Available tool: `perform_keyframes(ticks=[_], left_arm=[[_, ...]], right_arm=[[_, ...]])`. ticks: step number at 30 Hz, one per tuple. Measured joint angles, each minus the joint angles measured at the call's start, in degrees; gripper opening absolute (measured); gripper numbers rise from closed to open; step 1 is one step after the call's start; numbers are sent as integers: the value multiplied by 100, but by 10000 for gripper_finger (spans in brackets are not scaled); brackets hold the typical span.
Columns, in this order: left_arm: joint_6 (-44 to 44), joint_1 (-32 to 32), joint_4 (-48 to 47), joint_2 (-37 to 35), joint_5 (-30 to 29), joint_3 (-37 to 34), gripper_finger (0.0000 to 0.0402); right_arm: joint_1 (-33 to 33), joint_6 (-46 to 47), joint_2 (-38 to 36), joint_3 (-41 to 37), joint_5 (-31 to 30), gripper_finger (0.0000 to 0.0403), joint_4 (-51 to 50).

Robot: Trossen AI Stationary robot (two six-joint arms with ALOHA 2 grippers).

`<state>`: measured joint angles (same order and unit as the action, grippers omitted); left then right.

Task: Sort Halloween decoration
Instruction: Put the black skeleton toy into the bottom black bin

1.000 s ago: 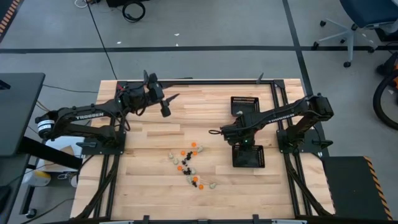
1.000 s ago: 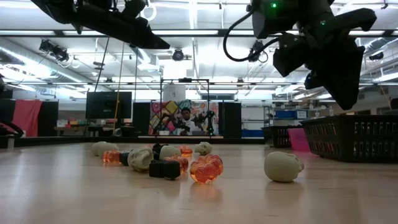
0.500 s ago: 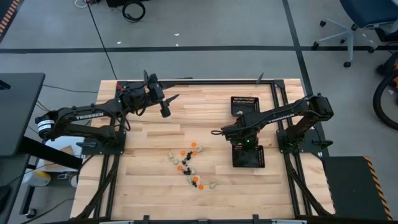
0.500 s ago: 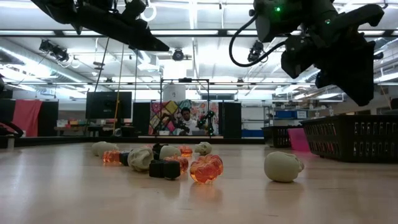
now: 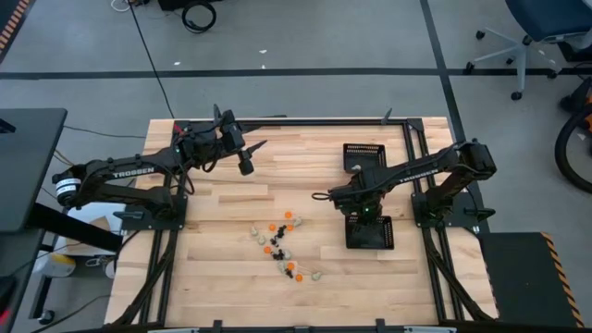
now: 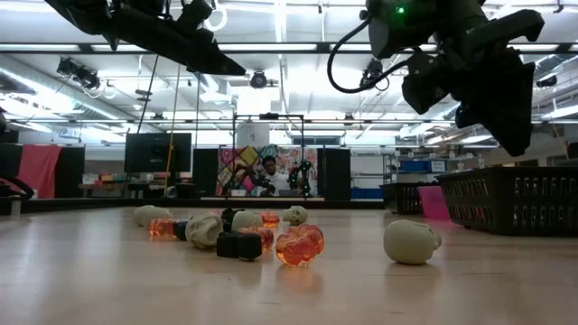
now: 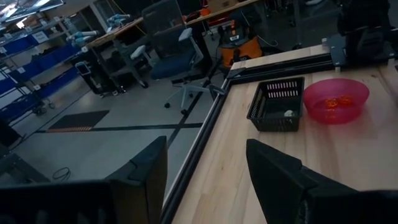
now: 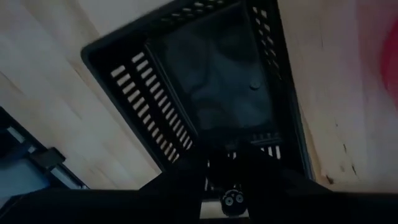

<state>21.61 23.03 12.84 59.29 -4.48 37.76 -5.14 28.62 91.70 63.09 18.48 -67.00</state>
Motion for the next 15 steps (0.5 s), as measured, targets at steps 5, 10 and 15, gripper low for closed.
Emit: perform_keyframes(ticks=[5, 10, 15], left_arm=[[-42, 0, 1, 0, -1, 0, 192], [-117, 0, 11, 0, -1, 0, 192], [-346, -47, 61, 0, 6, 0, 192]], right_arm=[[-131, 17, 0, 0, -104, 99, 107], [-168, 30, 0, 0, -201, 99, 163], [-165, -17, 0, 0, -349, 99, 163]])
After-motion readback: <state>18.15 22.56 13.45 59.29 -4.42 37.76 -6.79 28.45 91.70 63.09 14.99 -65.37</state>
